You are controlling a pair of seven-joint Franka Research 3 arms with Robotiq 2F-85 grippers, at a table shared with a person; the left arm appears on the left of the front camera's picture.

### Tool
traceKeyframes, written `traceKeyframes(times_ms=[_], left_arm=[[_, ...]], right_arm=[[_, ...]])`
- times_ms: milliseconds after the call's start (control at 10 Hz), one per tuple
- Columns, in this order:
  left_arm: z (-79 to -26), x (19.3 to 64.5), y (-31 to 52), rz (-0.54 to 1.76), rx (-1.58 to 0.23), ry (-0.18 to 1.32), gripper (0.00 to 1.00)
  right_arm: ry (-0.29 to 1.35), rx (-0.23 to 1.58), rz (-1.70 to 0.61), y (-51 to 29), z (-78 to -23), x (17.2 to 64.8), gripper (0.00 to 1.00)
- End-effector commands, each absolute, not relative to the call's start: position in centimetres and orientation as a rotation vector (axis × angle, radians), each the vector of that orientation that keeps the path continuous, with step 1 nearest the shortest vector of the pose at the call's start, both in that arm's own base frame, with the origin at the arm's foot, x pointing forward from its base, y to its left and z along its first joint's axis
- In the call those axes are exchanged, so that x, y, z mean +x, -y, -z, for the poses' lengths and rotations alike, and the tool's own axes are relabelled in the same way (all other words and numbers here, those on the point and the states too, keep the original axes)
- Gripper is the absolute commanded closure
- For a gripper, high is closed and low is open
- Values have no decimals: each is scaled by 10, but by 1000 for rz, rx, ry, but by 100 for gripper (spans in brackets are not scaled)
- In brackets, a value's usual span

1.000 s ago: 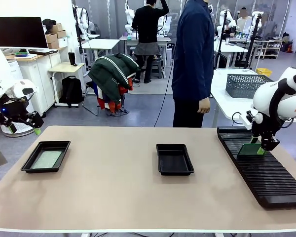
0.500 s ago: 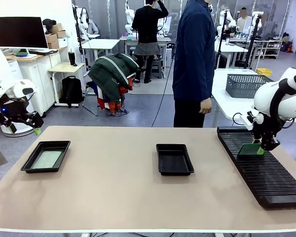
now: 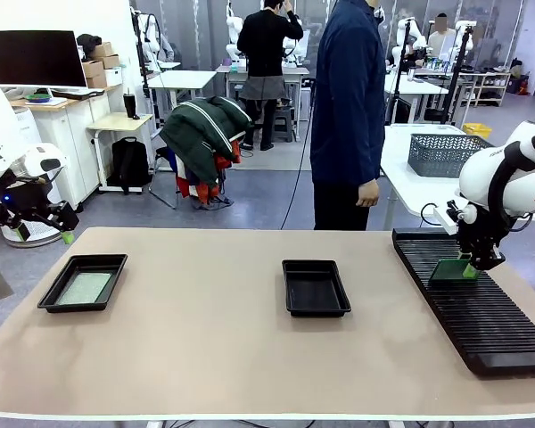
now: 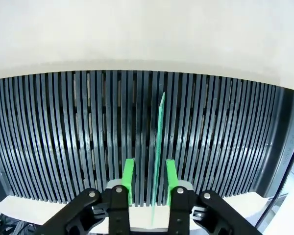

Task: Inspect and transfer BCBs to ESD trays.
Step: Pick up the Blank PCB from the PCB Rack and place it in the right ESD tray.

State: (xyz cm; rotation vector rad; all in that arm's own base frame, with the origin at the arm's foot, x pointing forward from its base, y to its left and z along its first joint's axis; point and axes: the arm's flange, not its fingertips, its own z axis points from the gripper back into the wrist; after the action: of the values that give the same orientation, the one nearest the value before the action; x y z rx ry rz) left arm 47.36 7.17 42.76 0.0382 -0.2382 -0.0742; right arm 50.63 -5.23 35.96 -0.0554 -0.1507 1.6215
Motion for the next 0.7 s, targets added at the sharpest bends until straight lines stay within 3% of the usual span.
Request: traceKeyframes(times_ms=[0,100,200,300,600], left_arm=[[-427,472,-73,74,34,244,0],[-427,472,-73,74,34,244,0],[-427,472,-73,74,34,244,0],[-427,472,-73,74,34,244,0],[-427,472,-73,74,34,244,0]], right_arm=[[122,-49,-1603,51,-362,503,74],[122,-48,-1601,52,-362,503,73],[120,-46,-1602,52,-362,504,80],[119,-46,-1603,51,-363,504,79],[113,-44,-1605,51,-364,505,92]])
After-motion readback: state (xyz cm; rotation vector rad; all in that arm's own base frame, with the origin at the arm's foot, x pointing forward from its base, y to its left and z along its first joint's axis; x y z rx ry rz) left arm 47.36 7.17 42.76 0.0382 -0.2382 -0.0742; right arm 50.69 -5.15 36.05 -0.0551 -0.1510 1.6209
